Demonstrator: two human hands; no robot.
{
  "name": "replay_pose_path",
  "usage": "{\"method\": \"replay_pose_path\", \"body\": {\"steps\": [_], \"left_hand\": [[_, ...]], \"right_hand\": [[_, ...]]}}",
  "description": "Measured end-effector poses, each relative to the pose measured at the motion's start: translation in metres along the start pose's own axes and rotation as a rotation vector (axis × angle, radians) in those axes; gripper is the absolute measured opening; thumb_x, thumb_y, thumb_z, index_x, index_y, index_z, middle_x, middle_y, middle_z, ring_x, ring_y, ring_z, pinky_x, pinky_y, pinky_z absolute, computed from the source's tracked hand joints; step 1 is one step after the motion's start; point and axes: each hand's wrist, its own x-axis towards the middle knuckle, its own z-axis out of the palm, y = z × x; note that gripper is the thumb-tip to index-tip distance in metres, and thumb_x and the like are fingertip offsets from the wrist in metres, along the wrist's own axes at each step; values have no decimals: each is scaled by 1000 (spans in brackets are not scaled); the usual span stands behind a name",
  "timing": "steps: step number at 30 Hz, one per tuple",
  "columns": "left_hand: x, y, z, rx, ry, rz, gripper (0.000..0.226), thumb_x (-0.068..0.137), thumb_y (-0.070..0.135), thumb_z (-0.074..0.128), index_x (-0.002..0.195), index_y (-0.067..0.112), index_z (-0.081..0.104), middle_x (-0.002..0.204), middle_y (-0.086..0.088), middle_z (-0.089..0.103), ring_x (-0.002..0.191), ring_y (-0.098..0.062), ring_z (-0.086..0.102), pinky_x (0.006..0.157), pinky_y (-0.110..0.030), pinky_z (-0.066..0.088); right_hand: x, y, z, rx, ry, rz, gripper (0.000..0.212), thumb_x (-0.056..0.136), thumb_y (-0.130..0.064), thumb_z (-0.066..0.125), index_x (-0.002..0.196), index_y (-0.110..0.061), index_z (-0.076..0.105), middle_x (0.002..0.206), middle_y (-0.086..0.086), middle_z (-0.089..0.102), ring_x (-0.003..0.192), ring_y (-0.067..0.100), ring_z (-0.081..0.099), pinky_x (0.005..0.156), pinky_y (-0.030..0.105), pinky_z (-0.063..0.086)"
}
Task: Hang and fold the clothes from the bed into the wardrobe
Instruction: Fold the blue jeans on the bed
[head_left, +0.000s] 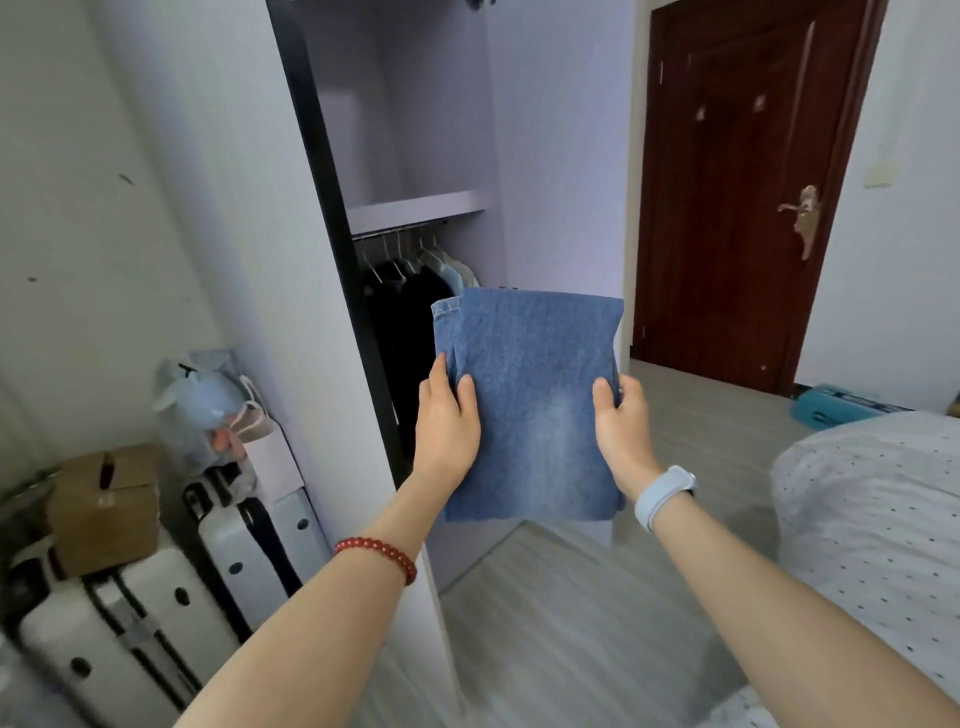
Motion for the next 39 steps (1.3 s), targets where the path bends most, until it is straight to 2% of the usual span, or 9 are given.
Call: {"method": "replay_pose_path", "body": {"steps": [4, 9, 12, 18, 24, 28, 33, 36, 39], "left_hand": [[44, -14, 27, -22, 24, 3, 52, 101, 30, 32, 149, 14, 19, 146, -5, 34, 132, -17, 35, 98, -19, 22], [121, -35, 76, -22, 91, 25, 52, 101, 29, 33, 148, 12, 20, 145, -8, 34, 132, -20, 35, 100, -21, 24], [194, -52, 114, -13, 136, 33, 52, 100, 29, 34, 147, 10, 22, 143, -11, 37, 131, -23, 37, 105, -28, 28], [384, -65, 189, -27, 216, 66, 51, 100, 27, 36, 147, 9, 26, 147, -8, 35, 135, -19, 34, 106, -21, 22], [522, -66, 187, -33, 350, 148, 49, 100, 27, 35, 146, 13, 28, 146, -5, 37, 135, -18, 34, 111, -29, 26], [607, -70, 172, -32, 429, 215, 49, 101, 26, 34, 147, 11, 25, 149, -5, 32, 136, -17, 30, 110, -27, 24], [719, -86, 147, -6, 503, 267, 48, 101, 26, 34, 146, 11, 26, 146, -5, 36, 133, -20, 36, 110, -35, 30], [785, -113, 132, 23, 526, 270, 46, 101, 26, 33, 145, 12, 27, 140, -7, 40, 126, -21, 42, 104, -33, 35], [851, -140, 115, 48, 537, 198, 44, 101, 25, 33, 142, 10, 30, 136, -10, 44, 121, -25, 45, 99, -35, 38]], "right_hand": [[53, 15, 14, -14, 17, -31, 13, 98, -23, 40, 106, -14, 45, 83, -7, 50, 74, 8, 49, 67, 23, 40], [148, 39, 36, -9, 11, -69, 13, 98, -22, 41, 107, -13, 44, 83, -6, 50, 73, 7, 49, 63, 20, 39], [230, 55, 57, 11, -27, -92, 17, 98, -23, 40, 109, -12, 46, 85, -3, 52, 75, 11, 51, 63, 23, 41], [433, 61, 102, 66, -92, -170, 13, 98, -23, 39, 108, -15, 44, 92, -3, 54, 88, 17, 55, 76, 31, 45], [565, 30, 174, 87, -180, -278, 15, 98, -24, 41, 109, -15, 44, 95, -5, 55, 91, 16, 56, 83, 34, 47], [636, 8, 233, 151, -215, -368, 12, 98, -24, 41, 108, -17, 42, 93, -11, 52, 91, 14, 54, 85, 33, 46], [727, -16, 317, 193, -247, -469, 15, 98, -23, 41, 111, -16, 41, 90, -16, 47, 87, 7, 50, 81, 26, 38], [783, -19, 378, 177, -273, -506, 18, 98, -25, 41, 112, -15, 43, 91, -11, 50, 92, 13, 51, 84, 30, 40], [838, -21, 442, 135, -325, -493, 28, 98, -26, 41, 118, -8, 44, 103, 0, 52, 97, 18, 51, 88, 34, 42]]}}
